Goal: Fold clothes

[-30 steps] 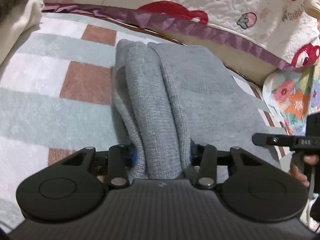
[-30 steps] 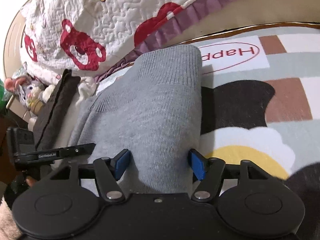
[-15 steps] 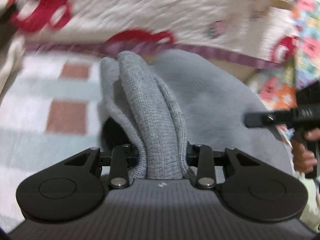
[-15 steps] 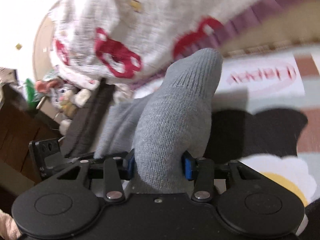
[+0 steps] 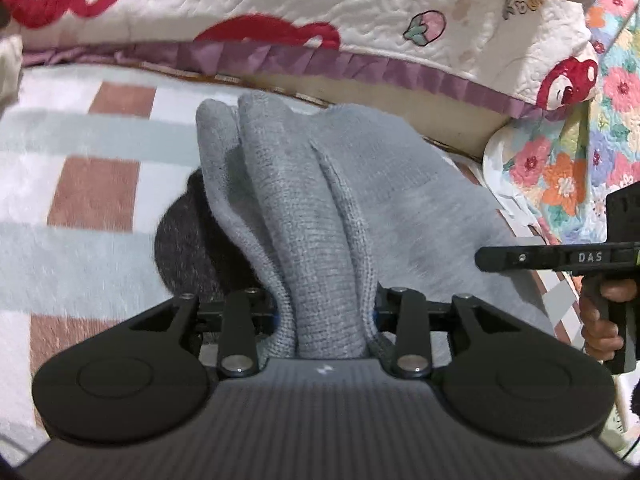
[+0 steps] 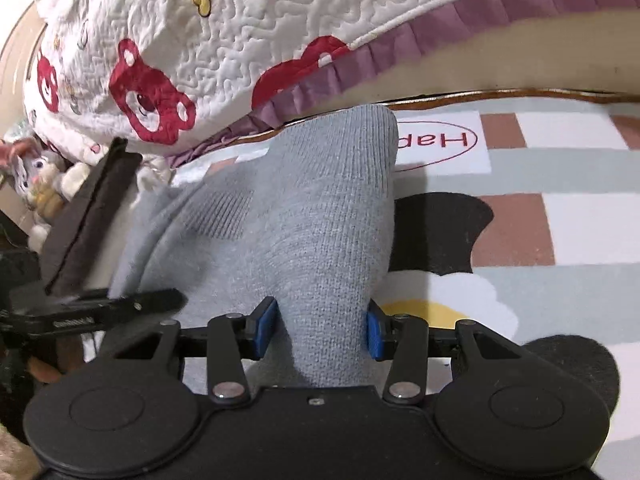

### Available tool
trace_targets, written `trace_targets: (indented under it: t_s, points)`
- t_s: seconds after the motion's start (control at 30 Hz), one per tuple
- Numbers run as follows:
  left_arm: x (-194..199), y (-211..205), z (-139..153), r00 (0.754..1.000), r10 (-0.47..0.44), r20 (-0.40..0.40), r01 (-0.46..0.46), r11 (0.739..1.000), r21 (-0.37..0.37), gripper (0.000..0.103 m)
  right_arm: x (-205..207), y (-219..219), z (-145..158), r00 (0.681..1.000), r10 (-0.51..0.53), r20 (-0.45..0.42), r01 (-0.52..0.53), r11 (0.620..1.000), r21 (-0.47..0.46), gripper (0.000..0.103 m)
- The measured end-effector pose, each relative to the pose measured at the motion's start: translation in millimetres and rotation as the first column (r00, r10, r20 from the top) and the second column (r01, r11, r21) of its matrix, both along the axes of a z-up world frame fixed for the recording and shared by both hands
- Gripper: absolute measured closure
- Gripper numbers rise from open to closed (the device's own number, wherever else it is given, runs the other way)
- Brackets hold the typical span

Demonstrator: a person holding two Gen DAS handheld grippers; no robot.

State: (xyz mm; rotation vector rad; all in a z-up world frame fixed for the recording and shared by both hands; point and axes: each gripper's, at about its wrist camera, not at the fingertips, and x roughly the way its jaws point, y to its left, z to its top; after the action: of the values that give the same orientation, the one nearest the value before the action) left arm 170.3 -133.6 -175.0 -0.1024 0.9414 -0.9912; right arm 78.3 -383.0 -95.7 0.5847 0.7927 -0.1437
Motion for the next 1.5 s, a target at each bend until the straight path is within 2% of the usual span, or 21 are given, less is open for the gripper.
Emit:
trace_targets:
  t_s: [0.1,0.17,0.27,0.33,0.4,0.43,0.47,0.5,0.53,0.73,0.97,1.07,1.17,1.27,1.33,1.5]
  points:
    - [10.9,5.4,-5.7,0.995,0.000,-0.102,-0.003,1.000,-0.031,0.061,2.8,-6.6,-5.5,1.000,0.020,-0.003,-0.020,0.999,0.046,0.048]
    - [17.1,6.3,-12.5,0.987,-0.008,-0.157,0.001,0.999,-0.045,0.057,1.7,-18.2,-13.5,1.000,0.015,-0.006,-0.015,0.992,0.122,0.045]
    - [24.6,4.8,-24.6,0.975,-0.010,-0.222,-0.005,0.998,-0.068,0.050,2.1,-29.7,-28.0,1.000,0.020,-0.012,-0.017,0.976,0.217,0.038]
    - [26.7,3.0,-26.4,0.974,-0.005,-0.228,-0.013,0.997,-0.077,0.047,6.3,-35.4,-40.2,0.999,0.034,-0.017,-0.027,0.959,0.282,0.034]
    - [27.6,1.0,-25.7,0.976,0.002,-0.219,-0.020,0.996,-0.083,0.068,10.9,-40.0,-51.0,0.999,0.040,-0.004,-0.037,0.942,0.334,0.031]
    - [25.4,-1.2,-21.4,0.982,-0.001,-0.190,-0.013,0.997,-0.074,0.070,13.6,-42.1,-56.5,0.999,0.043,0.006,-0.042,0.930,0.364,0.031]
    - [19.6,-5.1,-11.7,0.992,-0.014,-0.128,0.009,0.999,-0.046,0.072,12.3,-42.2,-57.0,0.999,0.039,0.037,-0.050,0.921,0.387,0.034]
    - [13.7,-7.5,-2.0,0.997,-0.024,-0.078,0.022,0.999,-0.031,0.073,11.0,-42.3,-57.5,0.997,0.035,0.067,-0.059,0.911,0.409,0.044]
    - [7.8,-7.8,7.5,0.999,-0.027,-0.045,0.025,0.999,-0.035,0.074,9.6,-42.3,-57.5,0.995,0.029,0.098,-0.069,0.900,0.430,0.046]
    - [-29.7,-1.0,66.3,0.992,-0.071,0.102,0.079,0.994,-0.078,0.074,-2.0,-14.8,-4.1,0.963,0.028,0.270,-0.161,0.858,0.488,0.050]
    - [-35.4,49.5,123.5,0.995,0.039,0.096,-0.022,0.985,-0.173,0.074,-4.7,13.0,58.3,0.943,0.072,0.324,-0.229,0.849,0.477,0.050]
    - [-44.6,80.4,150.1,0.989,0.098,0.115,-0.078,0.983,-0.168,0.074,5.7,34.0,82.5,0.929,0.131,0.347,-0.290,0.840,0.459,0.050]
    - [-48.7,118.6,175.2,0.978,0.157,0.135,-0.141,0.982,-0.125,0.074,24.1,61.7,101.7,0.909,0.194,0.369,-0.356,0.822,0.444,0.050]
    - [-53.1,163.8,200.2,0.962,0.204,0.181,-0.195,0.979,-0.067,0.074,52.0,95.4,109.2,0.882,0.246,0.402,-0.426,0.780,0.458,0.050]
    - [-53.0,192.2,216.5,0.949,0.238,0.206,-0.236,0.971,-0.033,0.074,72.4,119.5,110.7,0.862,0.271,0.429,-0.471,0.739,0.482,0.050]
    - [-29.5,264.3,260.7,0.909,0.334,0.248,-0.356,0.934,0.045,0.074,130.3,176.3,116.7,0.820,0.310,0.481,-0.556,0.632,0.540,0.050]
